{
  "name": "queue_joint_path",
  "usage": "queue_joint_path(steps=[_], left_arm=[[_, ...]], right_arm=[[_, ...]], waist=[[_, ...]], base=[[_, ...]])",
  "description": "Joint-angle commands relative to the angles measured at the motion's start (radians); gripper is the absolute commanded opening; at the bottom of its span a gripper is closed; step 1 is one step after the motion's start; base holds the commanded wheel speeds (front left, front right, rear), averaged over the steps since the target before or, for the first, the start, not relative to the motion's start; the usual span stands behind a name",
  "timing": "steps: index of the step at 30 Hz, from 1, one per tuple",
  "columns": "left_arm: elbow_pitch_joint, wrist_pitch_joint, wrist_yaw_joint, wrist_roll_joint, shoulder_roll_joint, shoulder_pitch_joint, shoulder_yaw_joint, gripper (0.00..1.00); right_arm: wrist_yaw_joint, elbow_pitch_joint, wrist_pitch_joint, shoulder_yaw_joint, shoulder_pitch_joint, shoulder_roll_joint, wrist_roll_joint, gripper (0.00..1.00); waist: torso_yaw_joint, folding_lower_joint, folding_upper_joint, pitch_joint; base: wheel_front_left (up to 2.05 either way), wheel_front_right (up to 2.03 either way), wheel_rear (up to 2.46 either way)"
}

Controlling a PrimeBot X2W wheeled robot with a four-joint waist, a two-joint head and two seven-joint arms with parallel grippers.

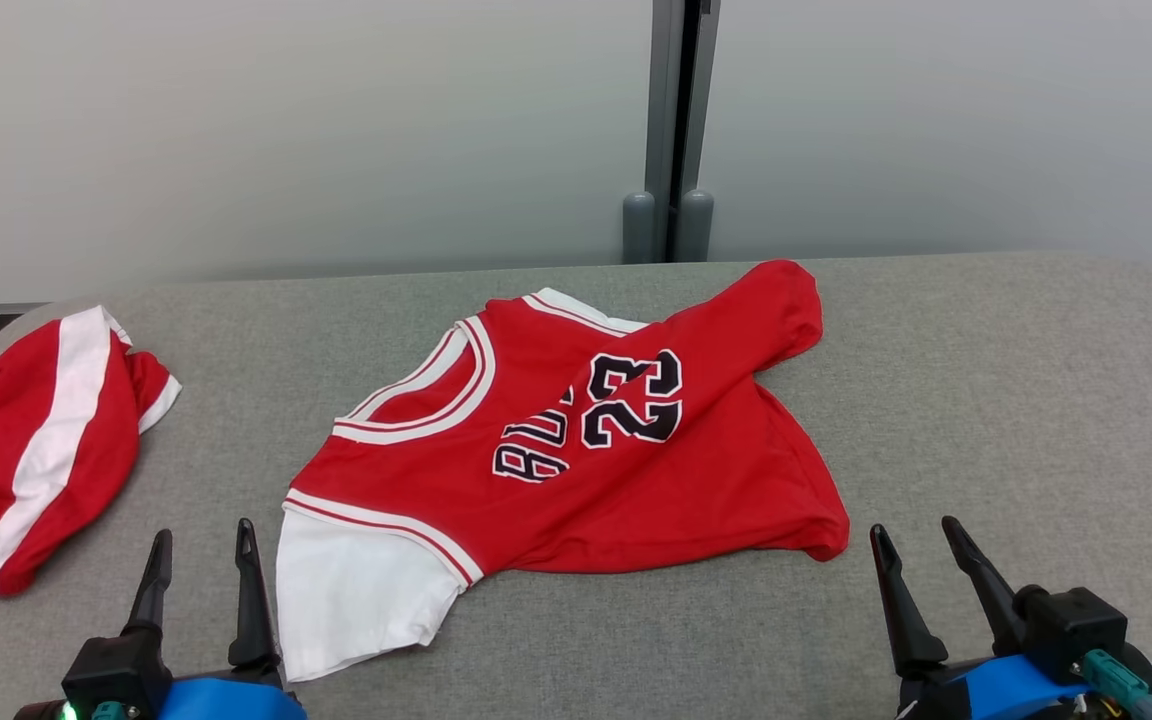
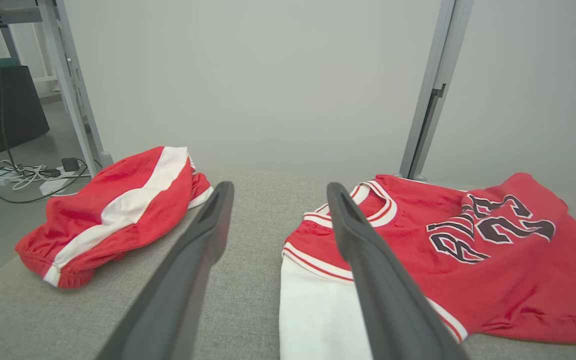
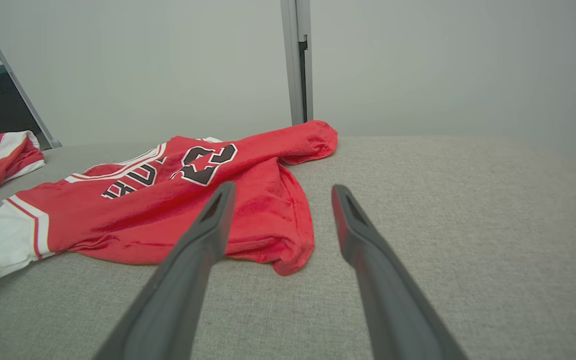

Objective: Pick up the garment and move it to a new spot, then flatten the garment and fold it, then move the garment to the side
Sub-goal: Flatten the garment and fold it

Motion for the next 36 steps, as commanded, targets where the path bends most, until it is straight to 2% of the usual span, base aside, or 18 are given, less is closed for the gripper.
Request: queue_joint_path(steps=[1, 11, 18, 22, 28, 36], left_arm=[[0.003, -0.003, -0.004, 0.003, 0.006, 0.008, 0.0, 1.0], [0.007, -0.003, 0.001, 0.007, 0.005, 0.011, 0.002, 1.0], [0.039, -0.003, -0.007, 0.005, 0.01, -0.038, -0.011, 1.0], [0.096, -0.003, -0.013, -0.001, 0.01, -0.07, -0.017, 1.0], [0.248, -0.003, -0.023, -0.018, 0.006, -0.121, -0.028, 1.0], [0.359, -0.003, -0.029, -0.028, -0.001, -0.141, -0.036, 1.0]], right_arm=[[0.001, -0.007, 0.004, -0.003, 0.021, 0.003, -0.011, 1.0], [0.001, -0.013, 0.022, -0.009, 0.019, 0.004, -0.007, 1.0], [0.001, 0.054, 0.022, -0.03, -0.074, 0.004, -0.033, 1.0], [0.001, 0.138, 0.005, -0.038, -0.147, 0.003, -0.04, 1.0], [0.001, 0.362, -0.046, -0.026, -0.281, 0.003, -0.004, 1.0], [0.001, 0.583, -0.084, -0.011, -0.367, 0.003, 0.038, 1.0]], waist=[[0.001, 0.0001, 0.0, 0.0], [0.002, 0.0001, 0.0, -0.001], [0.002, 0.0001, 0.0, 0.027], [0.004, 0.0001, 0.0, 0.059], [0.01, 0.0001, 0.0, 0.121], [0.019, 0.0001, 0.0, 0.151]], base=[[0.0, 0.0, 0.0], [0.0, 0.0, 0.0], [0.0, 0.0, 0.0], [0.0, 0.0, 0.0], [0.0, 0.0, 0.0], [0.0, 0.0, 0.0]])
